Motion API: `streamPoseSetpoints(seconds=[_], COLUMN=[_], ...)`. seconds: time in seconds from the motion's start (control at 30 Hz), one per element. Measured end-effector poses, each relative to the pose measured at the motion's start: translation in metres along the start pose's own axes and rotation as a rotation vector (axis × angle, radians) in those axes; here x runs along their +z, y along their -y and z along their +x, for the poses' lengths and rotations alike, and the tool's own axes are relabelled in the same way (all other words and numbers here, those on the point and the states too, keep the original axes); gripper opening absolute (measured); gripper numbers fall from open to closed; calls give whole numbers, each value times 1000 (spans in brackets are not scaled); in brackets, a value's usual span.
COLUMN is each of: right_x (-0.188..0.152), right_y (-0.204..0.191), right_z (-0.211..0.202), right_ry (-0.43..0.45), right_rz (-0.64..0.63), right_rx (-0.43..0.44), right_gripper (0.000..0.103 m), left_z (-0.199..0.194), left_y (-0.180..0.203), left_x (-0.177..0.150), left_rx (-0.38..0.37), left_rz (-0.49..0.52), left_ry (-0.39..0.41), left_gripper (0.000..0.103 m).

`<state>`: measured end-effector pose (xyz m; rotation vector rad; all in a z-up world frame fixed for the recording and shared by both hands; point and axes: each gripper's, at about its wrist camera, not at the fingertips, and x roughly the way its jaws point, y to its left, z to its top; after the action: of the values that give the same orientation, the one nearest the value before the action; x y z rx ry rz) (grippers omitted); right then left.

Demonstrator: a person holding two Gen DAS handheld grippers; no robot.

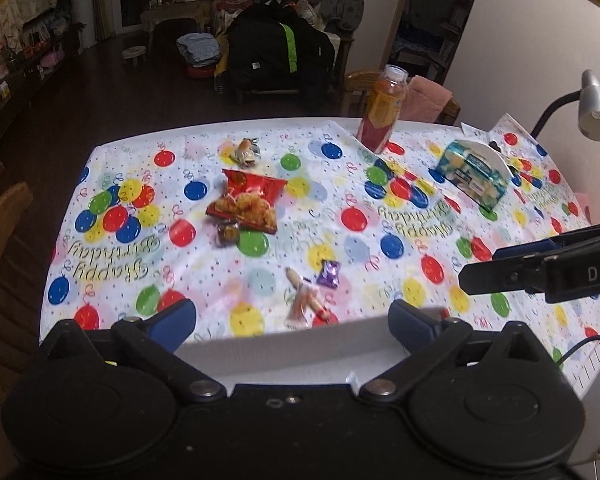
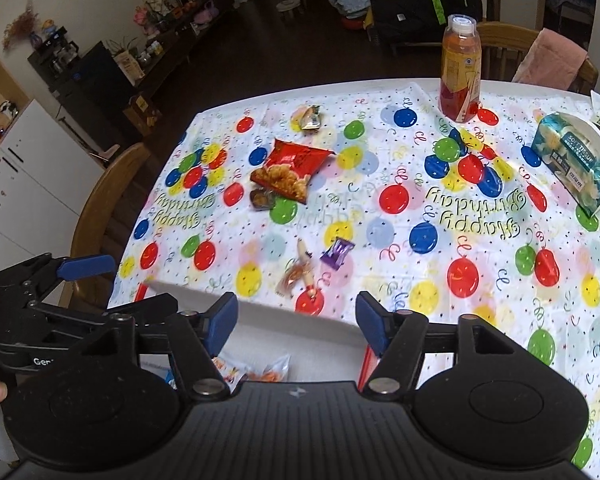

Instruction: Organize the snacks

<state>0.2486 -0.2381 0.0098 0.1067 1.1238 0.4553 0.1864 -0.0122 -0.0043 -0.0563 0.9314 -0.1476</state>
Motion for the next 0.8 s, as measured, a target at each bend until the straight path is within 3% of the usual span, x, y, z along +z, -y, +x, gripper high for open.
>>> streamPoseSetpoints(seconds=[0.03, 0.33, 0.8], right_x=[4, 40, 68], right_y=[3, 30, 63], right_z=[4, 56, 155], right_ry=[-3, -65, -236], right_rz=[5, 64, 147], right_rx=[-3, 0, 9], right_gripper=[73, 74, 73], left_z=[4, 52, 135], left_y=[0, -5, 6], left_x=[3, 29, 45], left_rx=[4, 38, 70], left_rz=[-5, -19, 61], left_ry=[-2, -55, -244], left_gripper=[102, 102, 99])
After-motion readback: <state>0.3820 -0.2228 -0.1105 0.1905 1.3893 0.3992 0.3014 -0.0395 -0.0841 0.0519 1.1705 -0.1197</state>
